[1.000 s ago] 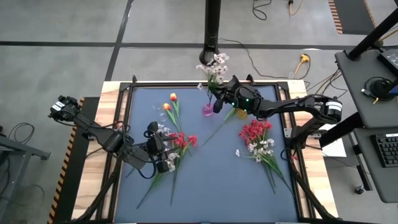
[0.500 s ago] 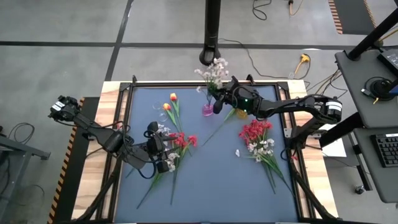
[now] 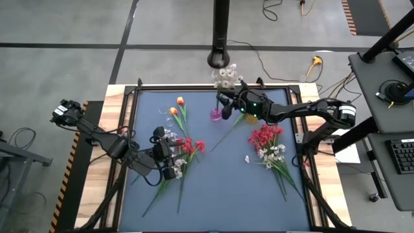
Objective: Sort flowers into vase by color
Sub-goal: Put the white flowers into the pink vase
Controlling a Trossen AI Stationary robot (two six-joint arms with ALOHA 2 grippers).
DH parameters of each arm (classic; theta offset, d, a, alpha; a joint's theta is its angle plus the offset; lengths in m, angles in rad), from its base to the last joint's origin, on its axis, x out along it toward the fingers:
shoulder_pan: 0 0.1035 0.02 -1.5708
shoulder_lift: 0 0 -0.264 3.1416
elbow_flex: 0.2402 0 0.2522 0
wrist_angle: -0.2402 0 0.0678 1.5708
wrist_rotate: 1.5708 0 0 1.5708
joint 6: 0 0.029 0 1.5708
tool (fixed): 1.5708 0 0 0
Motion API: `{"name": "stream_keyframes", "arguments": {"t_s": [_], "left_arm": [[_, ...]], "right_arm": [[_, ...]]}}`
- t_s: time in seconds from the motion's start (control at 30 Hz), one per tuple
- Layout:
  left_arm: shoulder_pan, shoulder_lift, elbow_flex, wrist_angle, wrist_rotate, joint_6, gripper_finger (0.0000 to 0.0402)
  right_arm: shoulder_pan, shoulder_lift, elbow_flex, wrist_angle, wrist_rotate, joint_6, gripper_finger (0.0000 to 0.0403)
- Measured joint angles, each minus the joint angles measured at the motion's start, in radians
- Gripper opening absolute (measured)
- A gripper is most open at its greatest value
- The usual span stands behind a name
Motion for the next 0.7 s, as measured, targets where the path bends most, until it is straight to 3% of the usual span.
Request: {"name": "stream_keyframes", "arguments": {"t_s": [0.33,0.7], "left_arm": [[0.000,0.000,0.000,-0.006,0.000,-0.005,0.0148],[0.000,0.000,0.000,-0.006,0.000,-0.015,0.0148]], "right_arm": [[0.001,-0.022,0.000,-0.073,-0.014,0.014,0.0206],[0.033,-0.096,0.000,-0.231,-0.018,0.017,0.0212]]}}
